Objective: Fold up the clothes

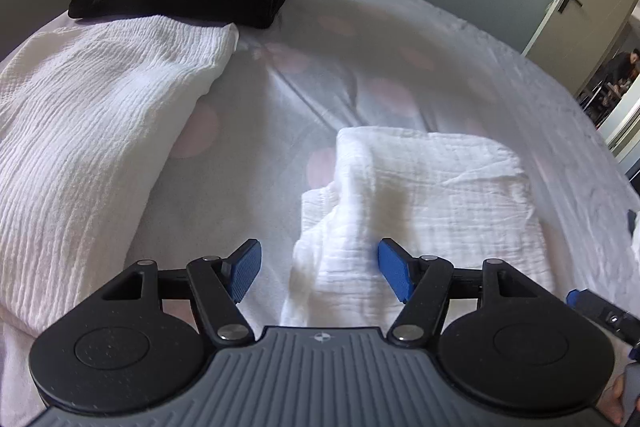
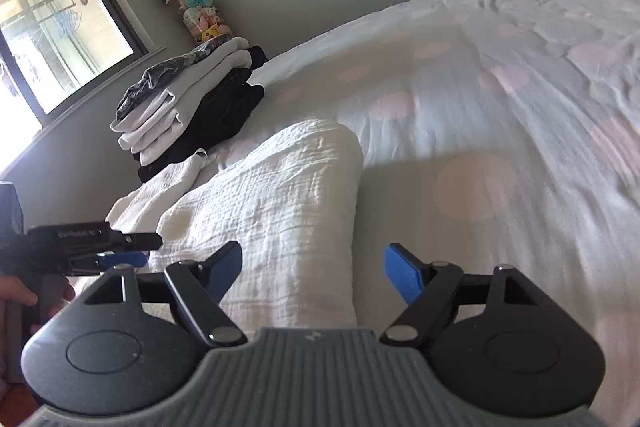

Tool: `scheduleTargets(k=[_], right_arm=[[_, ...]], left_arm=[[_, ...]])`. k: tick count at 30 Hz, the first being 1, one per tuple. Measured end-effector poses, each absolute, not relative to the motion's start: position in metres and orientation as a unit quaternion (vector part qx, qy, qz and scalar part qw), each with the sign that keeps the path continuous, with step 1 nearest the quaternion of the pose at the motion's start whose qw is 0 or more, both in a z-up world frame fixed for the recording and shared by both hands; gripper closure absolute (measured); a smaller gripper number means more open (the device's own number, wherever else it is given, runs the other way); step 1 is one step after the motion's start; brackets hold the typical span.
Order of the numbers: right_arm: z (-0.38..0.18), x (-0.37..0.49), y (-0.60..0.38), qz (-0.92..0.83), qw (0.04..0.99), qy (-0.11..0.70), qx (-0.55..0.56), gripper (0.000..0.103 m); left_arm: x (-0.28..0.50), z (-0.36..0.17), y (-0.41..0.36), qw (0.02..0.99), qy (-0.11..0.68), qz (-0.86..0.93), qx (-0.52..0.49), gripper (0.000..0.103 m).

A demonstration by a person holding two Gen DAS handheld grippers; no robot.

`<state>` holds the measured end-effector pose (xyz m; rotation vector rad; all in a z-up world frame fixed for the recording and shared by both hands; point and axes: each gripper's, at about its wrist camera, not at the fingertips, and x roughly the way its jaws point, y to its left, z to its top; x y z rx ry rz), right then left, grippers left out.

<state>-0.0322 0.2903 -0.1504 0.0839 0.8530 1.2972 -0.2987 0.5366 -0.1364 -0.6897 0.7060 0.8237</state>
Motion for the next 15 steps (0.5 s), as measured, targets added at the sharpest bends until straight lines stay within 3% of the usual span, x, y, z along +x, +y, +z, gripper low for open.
scheduleTargets(k=[5, 11, 15], right_arm=[[-0.165, -0.009, 0.314, 0.572, 0.691, 0.435, 0.078, 0.022], [-0.184, 0.014, 0.346, 0.563, 0.668, 0.476, 0.100, 0.023], [-0.192, 0.021, 0.363, 0.569, 0.658, 0.481, 0.106, 0.026]], left_arm=[[-0.304, -0.159, 0.554, 0.795, 0.312, 0.353, -0.382, 0.027], [-0.300, -0.171, 0.560, 0.808, 0.298, 0.329, -0.388, 0.026], [-0.296, -0.175, 0.562, 0.817, 0.290, 0.312, -0.389, 0.040]])
